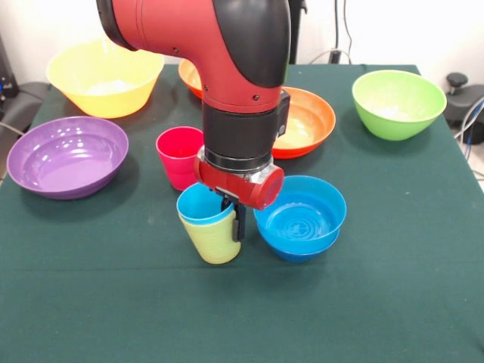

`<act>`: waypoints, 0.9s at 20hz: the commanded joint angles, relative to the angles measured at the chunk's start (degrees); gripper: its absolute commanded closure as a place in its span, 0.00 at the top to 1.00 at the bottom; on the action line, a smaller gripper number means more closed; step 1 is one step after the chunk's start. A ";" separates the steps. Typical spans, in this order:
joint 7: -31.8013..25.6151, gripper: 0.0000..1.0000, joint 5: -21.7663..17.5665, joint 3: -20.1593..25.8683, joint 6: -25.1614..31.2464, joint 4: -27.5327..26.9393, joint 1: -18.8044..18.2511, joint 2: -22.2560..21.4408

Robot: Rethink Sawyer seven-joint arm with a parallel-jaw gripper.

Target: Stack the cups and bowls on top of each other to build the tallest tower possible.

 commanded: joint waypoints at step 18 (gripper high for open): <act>6.19 0.00 -0.78 -1.92 10.16 1.58 3.61 -2.99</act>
